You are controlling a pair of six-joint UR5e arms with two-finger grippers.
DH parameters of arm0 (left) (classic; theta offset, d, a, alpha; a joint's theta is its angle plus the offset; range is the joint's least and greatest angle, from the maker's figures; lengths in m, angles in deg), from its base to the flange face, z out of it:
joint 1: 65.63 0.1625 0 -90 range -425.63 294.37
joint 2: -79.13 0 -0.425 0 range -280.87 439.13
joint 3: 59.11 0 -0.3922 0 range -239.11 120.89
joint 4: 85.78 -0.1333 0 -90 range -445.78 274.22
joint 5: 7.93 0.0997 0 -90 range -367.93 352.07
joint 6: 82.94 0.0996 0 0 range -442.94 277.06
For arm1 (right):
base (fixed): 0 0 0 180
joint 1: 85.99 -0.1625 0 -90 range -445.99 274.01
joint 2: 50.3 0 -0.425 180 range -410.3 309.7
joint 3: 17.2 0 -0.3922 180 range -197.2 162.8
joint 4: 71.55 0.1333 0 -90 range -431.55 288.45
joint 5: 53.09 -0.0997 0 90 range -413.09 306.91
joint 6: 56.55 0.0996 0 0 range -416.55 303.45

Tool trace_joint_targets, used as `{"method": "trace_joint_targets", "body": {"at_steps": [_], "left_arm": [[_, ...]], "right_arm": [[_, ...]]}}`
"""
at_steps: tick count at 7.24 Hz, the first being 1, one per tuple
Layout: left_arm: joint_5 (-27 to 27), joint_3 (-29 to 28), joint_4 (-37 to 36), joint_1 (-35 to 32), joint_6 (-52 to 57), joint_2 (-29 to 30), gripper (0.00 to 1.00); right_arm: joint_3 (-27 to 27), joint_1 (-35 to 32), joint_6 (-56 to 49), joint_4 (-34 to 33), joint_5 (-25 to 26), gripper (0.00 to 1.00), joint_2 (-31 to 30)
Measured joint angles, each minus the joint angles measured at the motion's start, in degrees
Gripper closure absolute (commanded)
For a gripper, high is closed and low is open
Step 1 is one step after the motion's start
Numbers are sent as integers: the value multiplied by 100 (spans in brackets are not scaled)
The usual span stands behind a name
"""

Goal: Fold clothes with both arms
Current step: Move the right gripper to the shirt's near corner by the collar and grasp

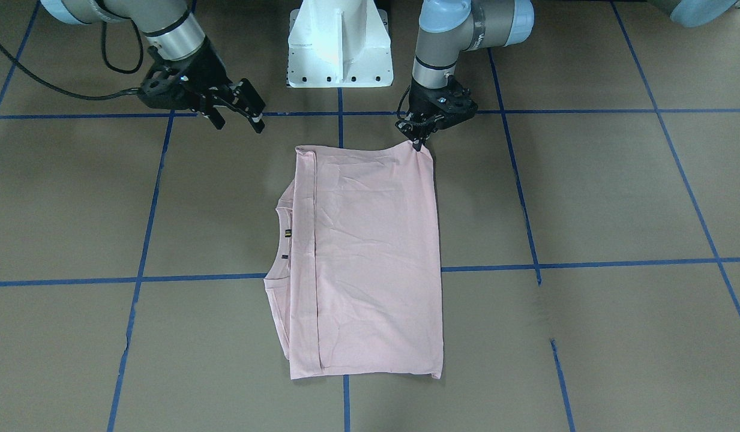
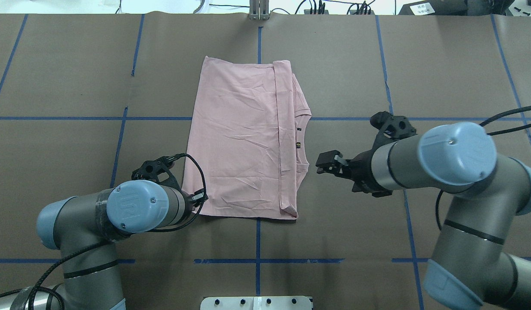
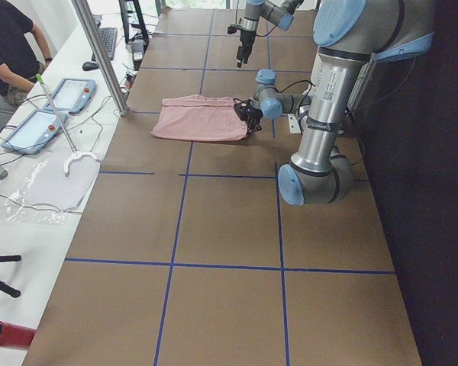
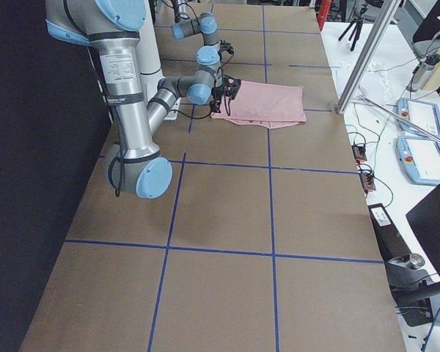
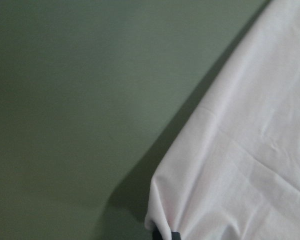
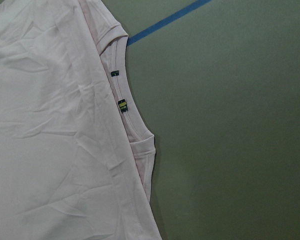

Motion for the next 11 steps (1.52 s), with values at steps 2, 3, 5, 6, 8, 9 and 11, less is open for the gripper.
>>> {"method": "trace_joint_targets", "body": {"at_steps": [2, 3, 5, 6, 8, 9, 11], "left_arm": [[2, -8, 2, 2, 19, -1, 100], [6, -26, 17, 3, 14, -4, 100], [12, -40, 33, 3, 15, -9, 100], [13, -46, 38, 2, 16, -10, 100], [13, -47, 42, 3, 15, -6, 100], [13, -46, 42, 3, 13, -2, 100], [13, -44, 42, 3, 19, -1, 100]], "right_arm": [[433, 367, 669, -932, 208, 0, 885], [706, 493, 880, -1092, 345, 0, 1154], [1405, 613, 1199, -1168, 476, 0, 1654], [1667, 648, 1268, -1182, 494, 0, 1779], [2049, 696, 1306, -1191, 502, 0, 1924], [2217, 740, 1309, -1192, 503, 0, 1984], [2421, 817, 1305, -1188, 503, 0, 2012]]}}
